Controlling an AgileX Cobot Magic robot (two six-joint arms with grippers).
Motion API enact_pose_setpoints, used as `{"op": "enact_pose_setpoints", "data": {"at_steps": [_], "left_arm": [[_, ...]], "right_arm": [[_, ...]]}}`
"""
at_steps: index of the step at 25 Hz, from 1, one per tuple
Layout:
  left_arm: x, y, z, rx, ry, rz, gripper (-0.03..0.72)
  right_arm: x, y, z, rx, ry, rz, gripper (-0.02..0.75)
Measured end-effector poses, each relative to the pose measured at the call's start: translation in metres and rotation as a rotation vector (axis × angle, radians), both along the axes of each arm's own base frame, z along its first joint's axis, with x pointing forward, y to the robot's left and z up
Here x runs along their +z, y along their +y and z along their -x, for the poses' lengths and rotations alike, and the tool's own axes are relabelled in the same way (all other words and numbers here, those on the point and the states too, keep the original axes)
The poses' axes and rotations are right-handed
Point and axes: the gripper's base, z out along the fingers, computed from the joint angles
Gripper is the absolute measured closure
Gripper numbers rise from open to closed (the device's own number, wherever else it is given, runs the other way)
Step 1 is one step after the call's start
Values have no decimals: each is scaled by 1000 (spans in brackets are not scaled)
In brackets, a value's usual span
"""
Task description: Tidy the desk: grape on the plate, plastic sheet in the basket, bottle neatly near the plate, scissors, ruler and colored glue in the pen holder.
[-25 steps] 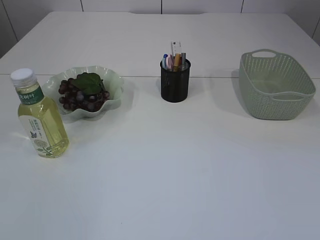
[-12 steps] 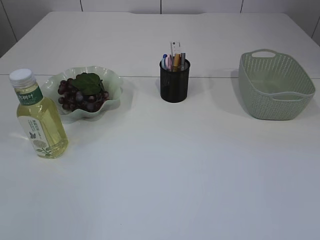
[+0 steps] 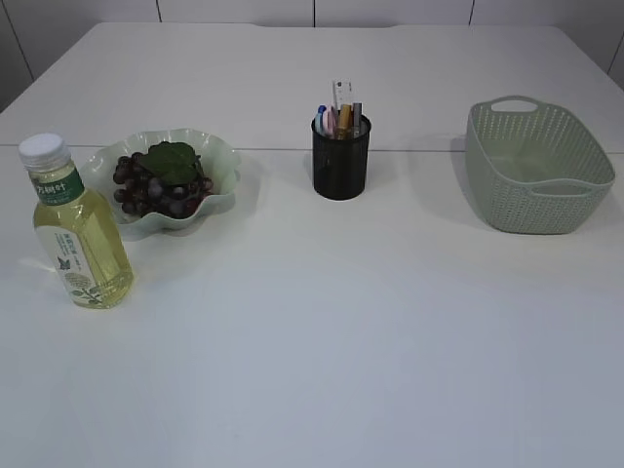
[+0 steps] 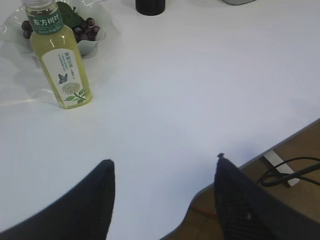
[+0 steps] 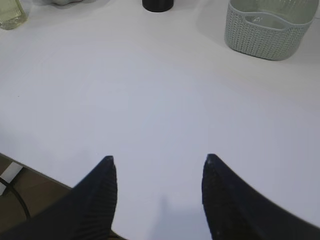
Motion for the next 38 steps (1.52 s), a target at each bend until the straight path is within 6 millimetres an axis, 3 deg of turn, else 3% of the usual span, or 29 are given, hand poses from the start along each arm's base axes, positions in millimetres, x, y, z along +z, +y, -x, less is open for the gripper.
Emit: {"op": "enact_pose_setpoints", "data": {"at_steps": [5,19,38], "left_arm": [[0,0,0,18,0,0,232],[0,-3,-1,324,0,0,263],[0,-3,-1,336,-1,-1,289]], "right_arm": [[0,0,0,-8,-2,-1,301],[0,3,0,-224,-2,0,301],[0,0,0,-253,-10,26,301]]}}
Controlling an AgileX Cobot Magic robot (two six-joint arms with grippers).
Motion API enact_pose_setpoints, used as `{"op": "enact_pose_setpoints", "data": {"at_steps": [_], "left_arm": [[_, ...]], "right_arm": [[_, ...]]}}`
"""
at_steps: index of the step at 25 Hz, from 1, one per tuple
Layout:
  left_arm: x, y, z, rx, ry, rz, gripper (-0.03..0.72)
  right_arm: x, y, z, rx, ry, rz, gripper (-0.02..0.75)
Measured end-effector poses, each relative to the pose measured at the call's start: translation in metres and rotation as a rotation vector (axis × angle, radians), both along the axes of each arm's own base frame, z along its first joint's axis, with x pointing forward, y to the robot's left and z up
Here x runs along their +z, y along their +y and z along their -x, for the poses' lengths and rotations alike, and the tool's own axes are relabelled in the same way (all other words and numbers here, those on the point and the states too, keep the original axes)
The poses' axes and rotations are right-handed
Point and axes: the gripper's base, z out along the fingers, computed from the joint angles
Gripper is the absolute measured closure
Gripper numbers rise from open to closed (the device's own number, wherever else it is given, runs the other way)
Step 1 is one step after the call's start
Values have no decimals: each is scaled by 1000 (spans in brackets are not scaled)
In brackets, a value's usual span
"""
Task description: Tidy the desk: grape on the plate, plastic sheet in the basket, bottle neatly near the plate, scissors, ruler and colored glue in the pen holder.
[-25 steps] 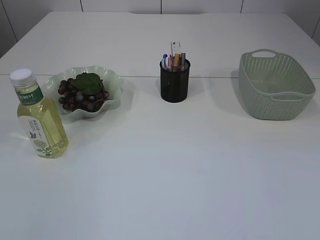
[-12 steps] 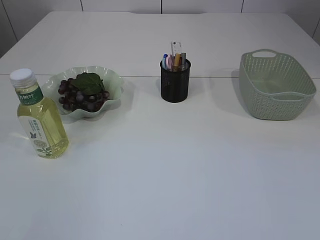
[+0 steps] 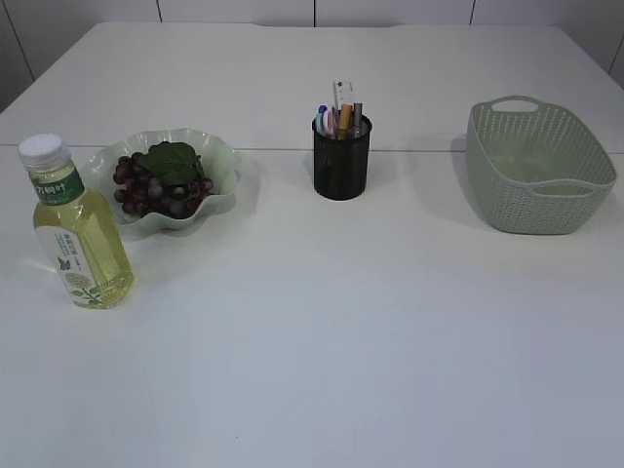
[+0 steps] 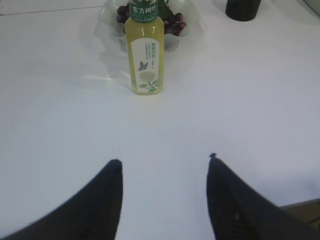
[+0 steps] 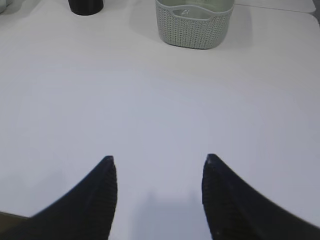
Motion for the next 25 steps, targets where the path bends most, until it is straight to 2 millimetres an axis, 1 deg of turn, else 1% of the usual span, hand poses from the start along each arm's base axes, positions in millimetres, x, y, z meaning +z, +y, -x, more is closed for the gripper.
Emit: {"op": "enact_pose_setpoints", "data": {"at_steps": [6,18,25], "left_arm": [[0,0,0,1,0,-1,323],[0,0,0,1,0,-1,330],[0,0,0,1,0,-1,357]], "right_arm": [[0,-1,0,-4,-1,5,301],[0,-1,0,-4,-1,7,301],[0,-1,0,-4,-1,9,301]]}}
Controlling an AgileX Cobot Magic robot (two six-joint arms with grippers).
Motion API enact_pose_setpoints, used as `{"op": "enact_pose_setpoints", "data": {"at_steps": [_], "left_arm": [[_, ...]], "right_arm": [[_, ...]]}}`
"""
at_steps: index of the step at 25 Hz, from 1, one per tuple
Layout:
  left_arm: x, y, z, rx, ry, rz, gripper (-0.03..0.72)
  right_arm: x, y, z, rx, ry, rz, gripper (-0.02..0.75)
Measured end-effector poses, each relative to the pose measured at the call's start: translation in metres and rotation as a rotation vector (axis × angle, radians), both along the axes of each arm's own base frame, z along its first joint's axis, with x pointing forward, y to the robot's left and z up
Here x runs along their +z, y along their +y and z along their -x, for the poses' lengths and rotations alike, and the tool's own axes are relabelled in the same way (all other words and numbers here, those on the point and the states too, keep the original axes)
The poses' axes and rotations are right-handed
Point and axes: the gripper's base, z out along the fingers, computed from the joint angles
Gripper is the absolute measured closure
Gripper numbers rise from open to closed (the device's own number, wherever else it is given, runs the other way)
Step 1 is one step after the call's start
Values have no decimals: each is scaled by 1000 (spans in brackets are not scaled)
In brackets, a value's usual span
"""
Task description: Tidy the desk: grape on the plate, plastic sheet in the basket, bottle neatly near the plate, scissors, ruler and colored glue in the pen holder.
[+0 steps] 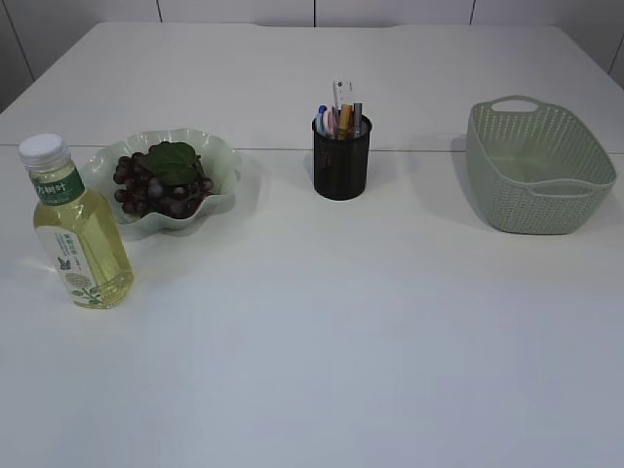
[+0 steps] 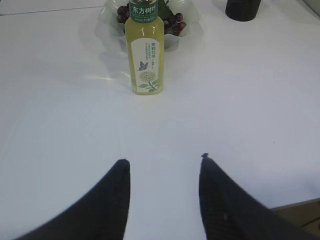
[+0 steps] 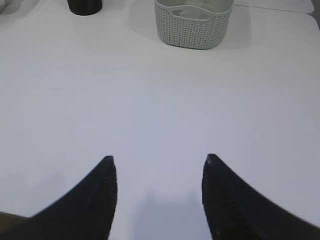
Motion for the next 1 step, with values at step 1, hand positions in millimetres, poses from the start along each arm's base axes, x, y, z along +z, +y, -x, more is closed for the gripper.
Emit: {"op": "enact_pose_setpoints", "data": {"at_steps": [1], "left_arm": [[0,0,0,0,0,0,358]], "right_arm": [[0,0,0,0,0,0,301]]}}
